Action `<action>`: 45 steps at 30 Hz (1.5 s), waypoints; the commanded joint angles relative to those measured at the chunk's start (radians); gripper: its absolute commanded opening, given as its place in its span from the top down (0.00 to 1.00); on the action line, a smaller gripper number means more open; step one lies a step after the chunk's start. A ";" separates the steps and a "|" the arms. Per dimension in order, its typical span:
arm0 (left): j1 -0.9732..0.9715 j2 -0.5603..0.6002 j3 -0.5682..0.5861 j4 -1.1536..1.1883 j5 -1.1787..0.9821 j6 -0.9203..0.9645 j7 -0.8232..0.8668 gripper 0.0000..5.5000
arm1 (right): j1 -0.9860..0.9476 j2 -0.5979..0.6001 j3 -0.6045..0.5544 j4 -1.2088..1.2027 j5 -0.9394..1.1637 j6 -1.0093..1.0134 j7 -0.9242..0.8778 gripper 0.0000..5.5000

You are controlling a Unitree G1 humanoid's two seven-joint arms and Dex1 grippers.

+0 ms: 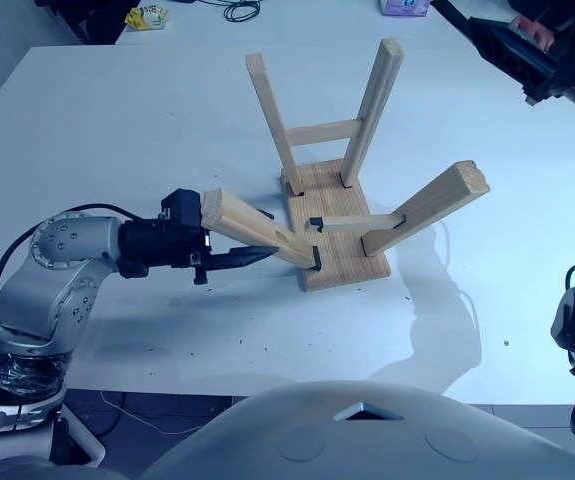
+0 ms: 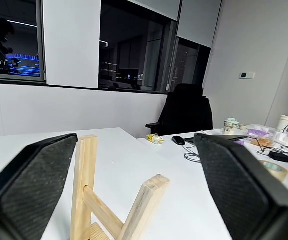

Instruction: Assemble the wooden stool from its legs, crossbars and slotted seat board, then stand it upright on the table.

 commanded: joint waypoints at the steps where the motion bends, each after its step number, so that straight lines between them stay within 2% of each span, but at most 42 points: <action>1: -0.019 0.009 -0.059 0.009 0.052 0.005 -0.011 0.63 | 0.026 0.010 -0.018 -0.031 0.024 0.016 -0.027 0.22; 9: -0.052 0.036 -0.049 0.047 0.052 -0.005 -0.032 0.63 | 0.074 0.003 -0.028 -0.070 0.051 0.036 -0.054 0.22; 16: -0.201 -0.008 -0.094 0.167 0.070 -0.002 -0.057 0.63 | 0.115 0.022 -0.030 -0.118 0.066 0.047 -0.084 0.22; 21: -0.166 -0.013 -0.110 0.130 0.074 0.001 -0.059 0.63 | 0.131 0.027 -0.034 -0.136 0.076 0.052 -0.096 0.22; 28: -0.123 0.033 -0.126 0.101 0.114 -0.021 -0.093 0.63 | 0.175 0.036 -0.041 -0.196 0.099 0.057 -0.127 0.22; 40: -0.197 0.142 -0.154 0.213 0.167 -0.017 -0.184 0.63 | 0.334 0.058 -0.060 -0.343 0.124 0.053 -0.207 0.22; 45: -0.230 0.154 -0.177 0.173 0.156 0.044 -0.152 0.63 | 0.397 0.073 -0.064 -0.403 0.143 0.057 -0.246 0.22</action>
